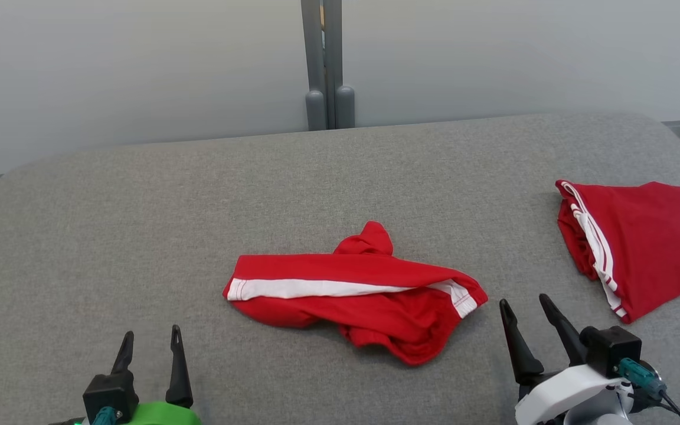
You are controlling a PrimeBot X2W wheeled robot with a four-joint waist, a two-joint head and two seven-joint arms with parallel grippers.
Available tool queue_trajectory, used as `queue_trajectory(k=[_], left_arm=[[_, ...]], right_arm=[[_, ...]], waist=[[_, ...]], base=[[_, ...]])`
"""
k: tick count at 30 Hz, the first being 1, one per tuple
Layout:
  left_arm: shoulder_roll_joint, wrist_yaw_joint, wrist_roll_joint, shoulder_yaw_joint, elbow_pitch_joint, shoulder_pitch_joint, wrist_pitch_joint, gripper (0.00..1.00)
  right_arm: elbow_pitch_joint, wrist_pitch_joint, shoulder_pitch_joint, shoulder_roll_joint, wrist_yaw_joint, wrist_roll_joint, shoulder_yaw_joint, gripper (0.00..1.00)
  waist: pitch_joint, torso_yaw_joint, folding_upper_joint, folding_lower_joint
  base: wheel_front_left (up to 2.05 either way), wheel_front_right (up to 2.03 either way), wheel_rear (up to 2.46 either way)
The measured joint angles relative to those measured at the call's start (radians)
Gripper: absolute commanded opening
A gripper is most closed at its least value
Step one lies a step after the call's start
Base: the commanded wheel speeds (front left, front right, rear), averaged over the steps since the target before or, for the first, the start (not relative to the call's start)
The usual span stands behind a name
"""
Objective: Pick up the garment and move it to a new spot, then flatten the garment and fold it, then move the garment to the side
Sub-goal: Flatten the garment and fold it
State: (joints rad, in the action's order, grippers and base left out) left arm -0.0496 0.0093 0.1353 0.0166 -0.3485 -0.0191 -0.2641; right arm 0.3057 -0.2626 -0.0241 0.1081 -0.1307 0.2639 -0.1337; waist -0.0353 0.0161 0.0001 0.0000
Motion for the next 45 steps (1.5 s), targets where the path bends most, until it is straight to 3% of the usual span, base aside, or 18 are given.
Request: queue_trajectory(k=[22,23,24,26,27,28,31,35,41,45], left_arm=[[0.000,-0.061,0.032,0.082,-0.055,0.161,0.000,1.00],[0.000,-0.068,0.042,0.086,-0.064,0.173,0.000,1.00],[0.000,-0.076,0.053,0.088,-0.076,0.181,0.000,1.00],[0.000,-0.091,0.076,0.092,-0.108,0.198,0.000,1.00],[0.000,-0.099,0.089,0.093,-0.121,0.209,0.000,1.00],[0.000,-0.107,0.109,0.093,-0.136,0.224,0.000,1.00],[0.000,-0.125,0.161,0.096,-0.185,0.257,0.000,1.00],[0.000,-0.136,0.237,0.123,-0.267,0.298,0.000,1.00],[-0.003,-0.138,0.378,0.258,-0.301,0.361,0.000,1.00],[-0.037,-0.138,0.428,0.262,-0.320,0.389,0.000,1.00]], right_arm=[[0.136,0.000,-0.120,0.000,0.000,0.299,-0.168,1.00],[0.136,0.000,-0.130,0.002,0.000,0.306,-0.169,0.93],[0.137,0.000,-0.138,0.003,0.000,0.314,-0.172,0.78],[0.137,0.000,-0.149,0.008,0.000,0.320,-0.183,0.63],[0.136,0.000,-0.153,0.012,0.000,0.325,-0.188,0.47],[0.133,0.000,-0.156,0.016,0.000,0.326,-0.193,0.40],[0.121,0.000,-0.165,0.028,0.000,0.331,-0.201,0.00],[0.116,0.000,-0.165,0.040,0.000,0.333,-0.207,0.00],[0.114,0.000,-0.174,0.059,0.000,0.333,-0.236,0.00],[0.111,0.000,-0.185,0.063,0.000,0.338,-0.253,0.00]], waist=[[0.135,0.024,0.0000,0.0000],[0.142,0.025,0.0000,0.0000],[0.150,0.027,0.0000,0.0000],[0.164,0.030,0.0000,0.0000],[0.171,0.031,0.0000,0.0000],[0.178,0.032,-0.0001,0.0000],[0.195,0.033,0.0000,0.0000],[0.208,0.025,0.0000,0.0000],[0.225,0.006,0.0000,0.0000],[0.236,-0.007,0.0000,0.0000]], base=[[0.00,0.00,0.00],[0.00,0.00,0.00],[0.00,0.00,0.00],[0.00,0.00,0.00],[0.00,0.00,0.00],[0.00,0.00,0.00],[0.00,0.00,0.00],[0.00,0.00,0.00],[0.00,0.00,0.00],[0.00,0.00,0.00]])
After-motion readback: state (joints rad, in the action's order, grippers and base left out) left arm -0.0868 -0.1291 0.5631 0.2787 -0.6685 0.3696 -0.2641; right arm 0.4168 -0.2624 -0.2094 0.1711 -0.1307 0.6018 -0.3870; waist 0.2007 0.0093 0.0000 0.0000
